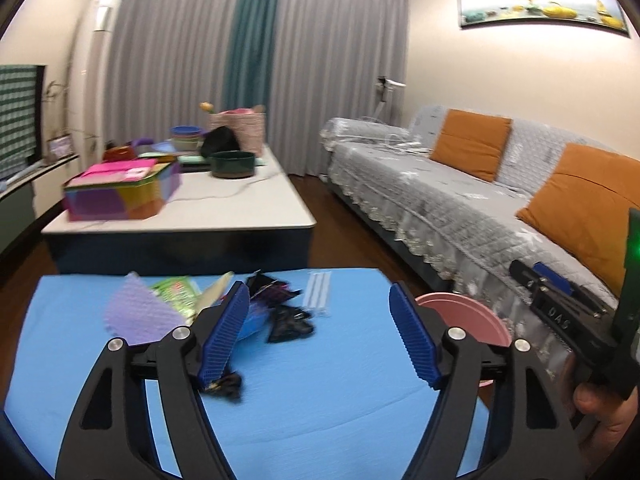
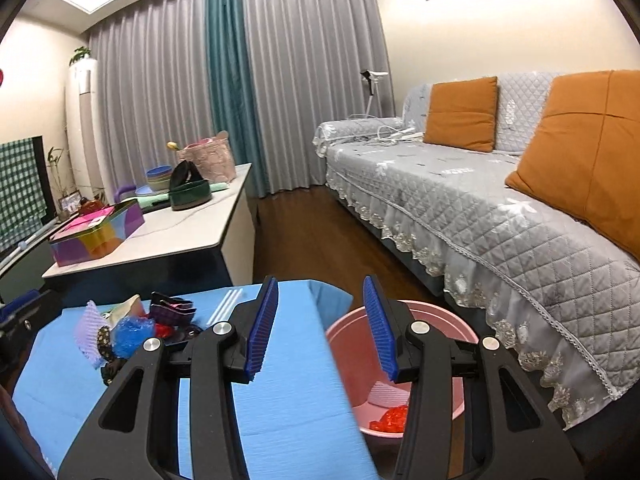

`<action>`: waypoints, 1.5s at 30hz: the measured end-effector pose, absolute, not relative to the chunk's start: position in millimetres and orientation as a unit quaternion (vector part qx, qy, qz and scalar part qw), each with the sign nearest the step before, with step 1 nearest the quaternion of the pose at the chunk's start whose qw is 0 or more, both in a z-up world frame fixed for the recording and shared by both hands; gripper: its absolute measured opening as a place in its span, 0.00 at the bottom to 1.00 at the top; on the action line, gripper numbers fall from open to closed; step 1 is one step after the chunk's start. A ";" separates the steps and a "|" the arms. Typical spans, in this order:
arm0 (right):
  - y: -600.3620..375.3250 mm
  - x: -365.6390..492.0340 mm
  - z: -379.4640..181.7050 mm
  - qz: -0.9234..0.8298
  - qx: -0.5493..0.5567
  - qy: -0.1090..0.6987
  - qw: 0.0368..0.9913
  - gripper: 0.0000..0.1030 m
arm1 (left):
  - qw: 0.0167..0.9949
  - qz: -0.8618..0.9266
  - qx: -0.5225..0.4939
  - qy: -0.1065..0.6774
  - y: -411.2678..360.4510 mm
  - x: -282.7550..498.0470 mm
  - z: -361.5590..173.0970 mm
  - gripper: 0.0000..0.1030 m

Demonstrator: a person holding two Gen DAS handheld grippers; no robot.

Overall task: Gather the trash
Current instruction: 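Reach both tools back to the table and grasp the black fabric scraps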

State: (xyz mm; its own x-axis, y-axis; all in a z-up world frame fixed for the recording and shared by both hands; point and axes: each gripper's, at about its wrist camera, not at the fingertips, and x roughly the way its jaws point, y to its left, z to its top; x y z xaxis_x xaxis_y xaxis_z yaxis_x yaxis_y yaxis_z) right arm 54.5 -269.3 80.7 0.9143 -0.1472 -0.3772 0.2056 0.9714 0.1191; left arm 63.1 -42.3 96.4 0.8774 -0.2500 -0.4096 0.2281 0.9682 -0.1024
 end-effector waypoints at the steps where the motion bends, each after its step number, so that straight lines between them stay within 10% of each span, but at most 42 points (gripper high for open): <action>1: -266.3 54.7 80.4 -0.084 0.079 0.188 0.975 0.44 | 0.969 -0.116 -0.027 0.215 -38.6 61.9 93.5 0.69; 30: -216.2 85.9 68.1 -0.020 0.097 0.237 0.967 0.51 | 0.971 -0.011 -0.036 0.235 38.1 51.1 63.1 0.59; 45: -195.1 128.0 30.6 0.033 0.132 0.291 0.947 0.22 | 0.959 0.013 -0.062 0.276 56.3 78.6 30.1 0.49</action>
